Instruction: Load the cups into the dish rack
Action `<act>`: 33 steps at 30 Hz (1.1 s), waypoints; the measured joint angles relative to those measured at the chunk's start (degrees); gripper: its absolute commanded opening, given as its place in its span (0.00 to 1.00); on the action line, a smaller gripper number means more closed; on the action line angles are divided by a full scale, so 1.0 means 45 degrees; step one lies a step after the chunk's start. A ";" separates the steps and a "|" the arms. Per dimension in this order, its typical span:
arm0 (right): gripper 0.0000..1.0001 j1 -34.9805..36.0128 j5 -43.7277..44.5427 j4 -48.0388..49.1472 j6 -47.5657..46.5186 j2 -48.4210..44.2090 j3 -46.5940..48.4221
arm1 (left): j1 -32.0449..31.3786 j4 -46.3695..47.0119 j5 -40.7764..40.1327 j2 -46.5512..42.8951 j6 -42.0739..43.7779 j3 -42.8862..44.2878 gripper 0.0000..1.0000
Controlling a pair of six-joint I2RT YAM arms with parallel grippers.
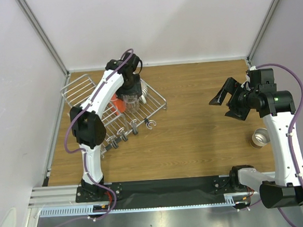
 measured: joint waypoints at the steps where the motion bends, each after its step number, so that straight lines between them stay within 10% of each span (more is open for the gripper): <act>1: 0.95 -0.0005 0.0000 0.0000 0.0000 0.0000 0.0000 | 0.0000 0.0024 0.0044 0.0053 0.0073 -0.0005 0.00; 13: 0.95 0.0000 0.0039 0.0000 0.0097 0.0000 -0.0010 | 0.0141 0.0515 0.0350 0.0262 0.0277 -0.0345 0.03; 33: 0.95 -0.0019 0.0131 0.0005 0.0078 -0.0005 -0.0029 | 0.0418 0.1035 0.0816 0.0466 0.0282 -0.0840 0.76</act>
